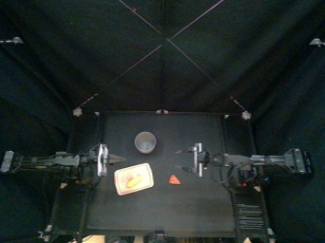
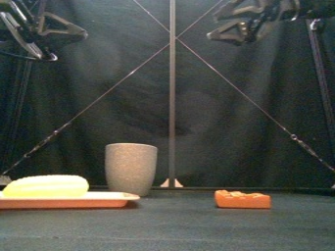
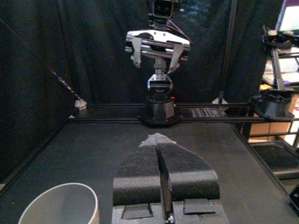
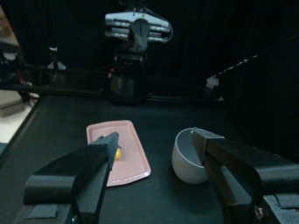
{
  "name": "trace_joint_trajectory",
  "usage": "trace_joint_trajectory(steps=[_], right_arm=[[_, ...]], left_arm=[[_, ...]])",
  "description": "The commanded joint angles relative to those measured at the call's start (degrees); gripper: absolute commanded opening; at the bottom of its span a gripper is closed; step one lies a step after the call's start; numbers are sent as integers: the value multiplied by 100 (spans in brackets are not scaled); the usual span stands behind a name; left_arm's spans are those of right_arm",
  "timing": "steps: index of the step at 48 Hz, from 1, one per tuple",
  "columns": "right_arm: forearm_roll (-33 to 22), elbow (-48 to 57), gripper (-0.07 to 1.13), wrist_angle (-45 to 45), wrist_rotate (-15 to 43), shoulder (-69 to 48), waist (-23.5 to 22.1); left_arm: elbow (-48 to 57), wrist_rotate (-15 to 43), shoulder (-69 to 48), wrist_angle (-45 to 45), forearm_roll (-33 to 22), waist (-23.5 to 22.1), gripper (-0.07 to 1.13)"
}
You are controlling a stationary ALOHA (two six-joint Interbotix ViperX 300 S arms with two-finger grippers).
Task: Pick the corn then place it on the pink plate
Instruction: Drop corn on the pink plate and return to neutral
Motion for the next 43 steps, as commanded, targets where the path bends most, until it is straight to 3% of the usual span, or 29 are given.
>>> trace_joint_trajectory(steps=[1, 13, 43], right_arm=[[176, 343, 99, -53, 26, -817, 35], [343, 940, 99, 237, 26, -1846, 44], [439, 1503, 99, 334, 18, -2435, 0]], left_arm=[[-132, 0, -9, -26, 9, 9, 0], [-132, 0, -9, -26, 0, 9, 0], [-114, 0, -9, -35, 0, 9, 0]])
